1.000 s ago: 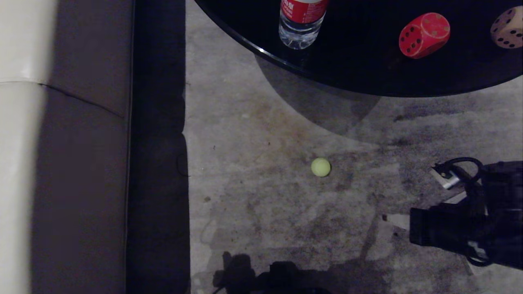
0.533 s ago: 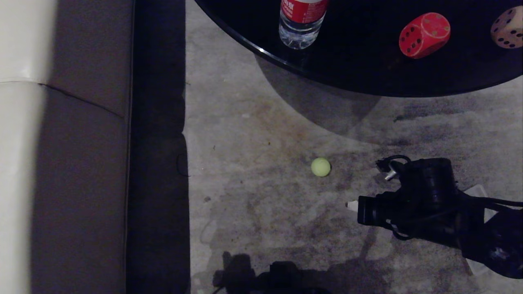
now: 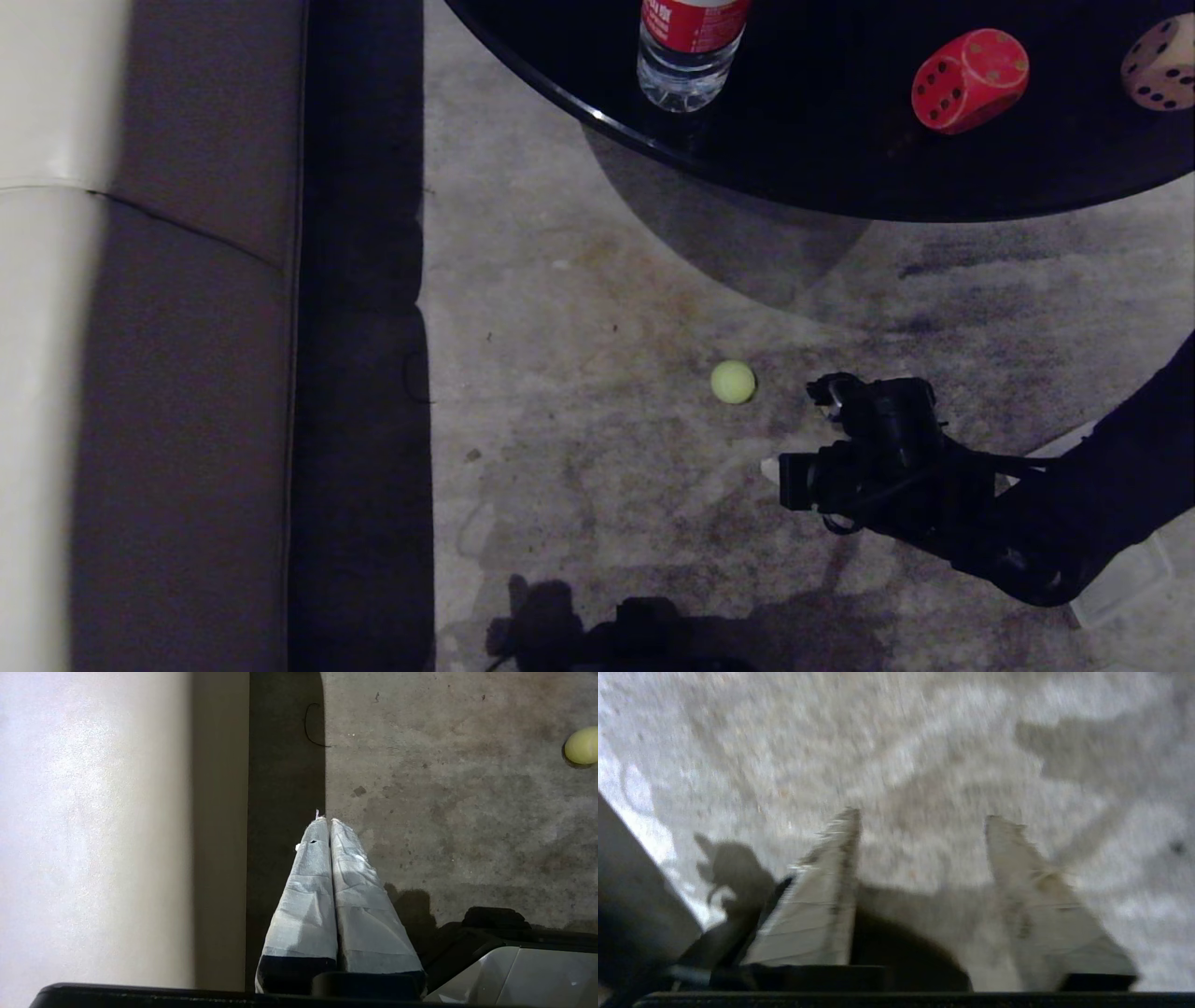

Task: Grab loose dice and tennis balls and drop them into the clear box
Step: Pick up the ball on the floor

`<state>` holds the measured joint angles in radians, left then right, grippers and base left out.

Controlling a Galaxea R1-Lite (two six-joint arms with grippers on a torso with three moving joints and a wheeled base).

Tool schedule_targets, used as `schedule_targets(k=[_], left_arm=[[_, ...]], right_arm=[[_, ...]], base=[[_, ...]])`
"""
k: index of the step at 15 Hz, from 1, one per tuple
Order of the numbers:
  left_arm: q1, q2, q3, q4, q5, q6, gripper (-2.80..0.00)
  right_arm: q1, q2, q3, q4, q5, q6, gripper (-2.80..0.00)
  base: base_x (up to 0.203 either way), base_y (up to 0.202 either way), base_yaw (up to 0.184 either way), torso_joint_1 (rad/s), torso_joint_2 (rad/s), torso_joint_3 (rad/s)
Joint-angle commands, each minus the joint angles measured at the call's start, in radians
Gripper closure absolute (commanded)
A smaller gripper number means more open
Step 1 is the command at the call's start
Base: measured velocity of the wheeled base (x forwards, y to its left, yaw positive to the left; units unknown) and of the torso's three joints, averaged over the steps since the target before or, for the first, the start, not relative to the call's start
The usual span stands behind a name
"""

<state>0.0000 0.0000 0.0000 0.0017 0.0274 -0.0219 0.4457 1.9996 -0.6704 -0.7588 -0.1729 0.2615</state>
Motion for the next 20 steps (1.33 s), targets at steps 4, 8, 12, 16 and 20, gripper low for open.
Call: schedule_targets(k=[4, 8, 12, 16, 20], left_arm=[[-0.001, 0.0, 0.0, 0.0, 0.0, 0.0, 0.0], [0.0, 0.0, 0.0, 0.0, 0.001, -0.001, 0.0], [0.0, 0.0, 0.0, 0.0, 0.0, -0.001, 0.0], [0.0, 0.0, 0.0, 0.0, 0.0, -0.001, 0.0], [0.0, 0.0, 0.0, 0.0, 0.0, -0.001, 0.0]], right_arm=[[-0.005, 0.097, -0.014, -0.048, -0.037, 0.0, -2.8], [-0.002, 0.14, -0.073, -0.123, -0.014, 0.064, -2.8], [-0.002, 0.214, -0.131, -0.193, -0.015, 0.058, -2.8], [-0.012, 0.265, -0.186, -0.272, -0.014, -0.007, -2.8], [-0.014, 0.188, -0.109, -0.292, -0.003, 0.014, -2.8]], base=[[0.0, 0.0, 0.0, 0.0, 0.0, 0.0], [0.0, 0.0, 0.0, 0.0, 0.0, 0.0], [0.0, 0.0, 0.0, 0.0, 0.0, 0.0], [0.0, 0.0, 0.0, 0.0, 0.0, 0.0], [0.0, 0.0, 0.0, 0.0, 0.0, 0.0]])
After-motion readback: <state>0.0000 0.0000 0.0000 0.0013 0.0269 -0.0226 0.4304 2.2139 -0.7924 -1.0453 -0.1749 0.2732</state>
